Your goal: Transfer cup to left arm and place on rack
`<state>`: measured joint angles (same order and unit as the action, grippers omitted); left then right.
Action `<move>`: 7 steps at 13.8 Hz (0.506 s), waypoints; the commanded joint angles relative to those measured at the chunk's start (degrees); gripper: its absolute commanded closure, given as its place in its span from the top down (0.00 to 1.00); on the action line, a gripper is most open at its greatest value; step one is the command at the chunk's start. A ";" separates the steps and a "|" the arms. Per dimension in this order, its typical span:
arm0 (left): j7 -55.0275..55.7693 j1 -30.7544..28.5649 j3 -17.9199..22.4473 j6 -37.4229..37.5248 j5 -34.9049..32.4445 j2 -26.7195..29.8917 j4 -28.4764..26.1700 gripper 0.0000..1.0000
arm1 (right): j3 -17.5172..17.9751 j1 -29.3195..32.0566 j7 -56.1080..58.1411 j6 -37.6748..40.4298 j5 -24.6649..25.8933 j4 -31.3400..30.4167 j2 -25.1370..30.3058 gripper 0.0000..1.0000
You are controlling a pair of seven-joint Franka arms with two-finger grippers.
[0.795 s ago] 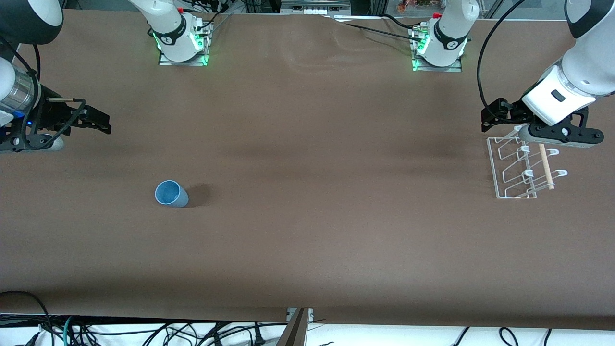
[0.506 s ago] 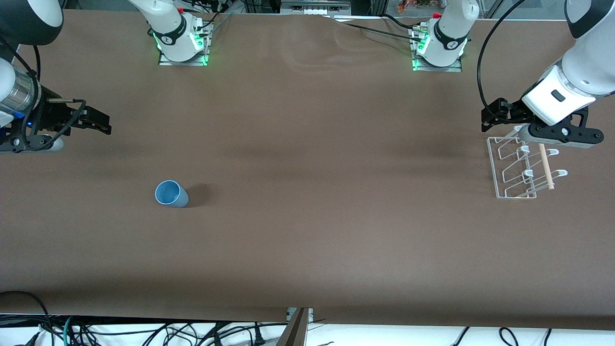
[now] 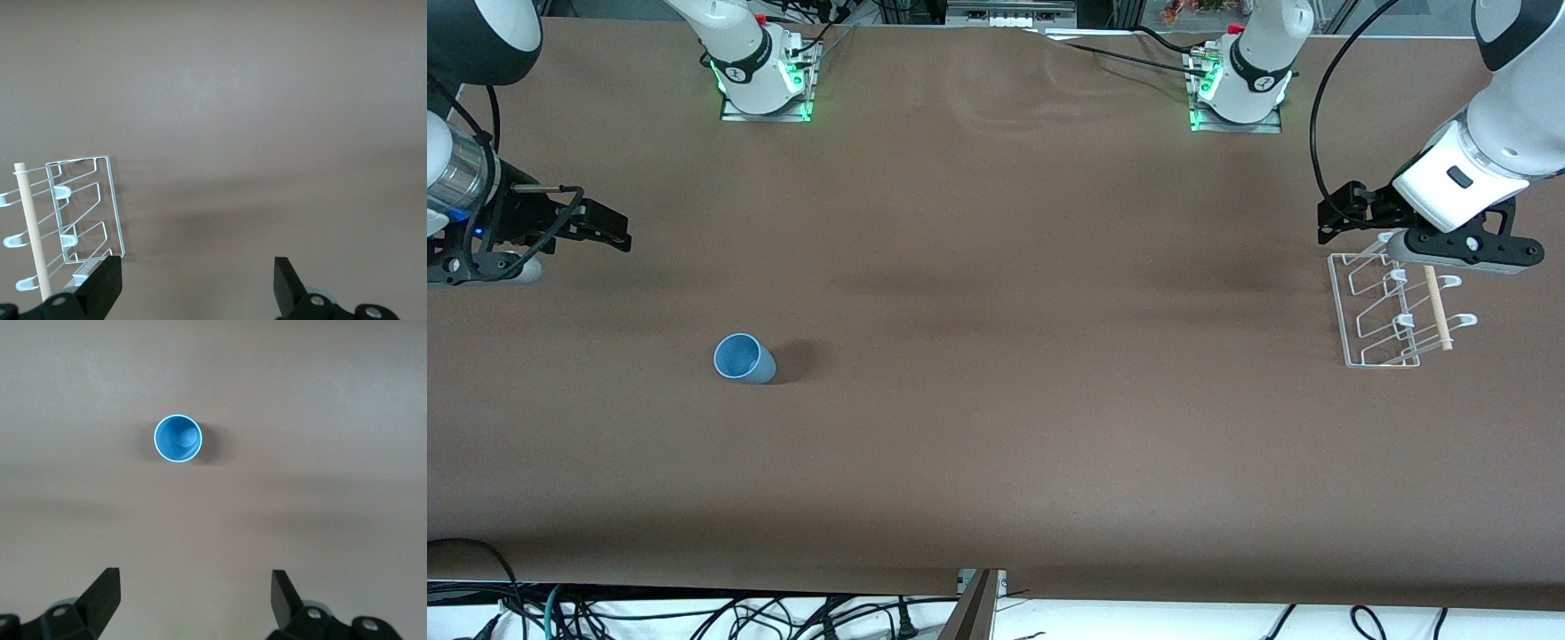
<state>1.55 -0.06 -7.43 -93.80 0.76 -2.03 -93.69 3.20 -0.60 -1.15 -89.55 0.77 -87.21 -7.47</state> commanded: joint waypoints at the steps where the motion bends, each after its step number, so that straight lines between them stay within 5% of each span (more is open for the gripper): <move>1: -1.38 -0.47 -0.22 0.20 0.91 1.15 -0.88 1.00 | 0.40 0.34 0.97 0.78 0.55 1.87 -0.88 1.00; 7: -1.38 -0.47 -0.22 0.20 0.91 1.15 -0.88 1.00 | 0.40 0.34 0.71 0.43 1.07 1.78 -1.05 1.00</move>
<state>1.55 -0.06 -7.43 -93.80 0.76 -2.03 -93.69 3.20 -0.61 -1.15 -89.59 0.87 -87.04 -7.79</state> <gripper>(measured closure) 0.000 0.000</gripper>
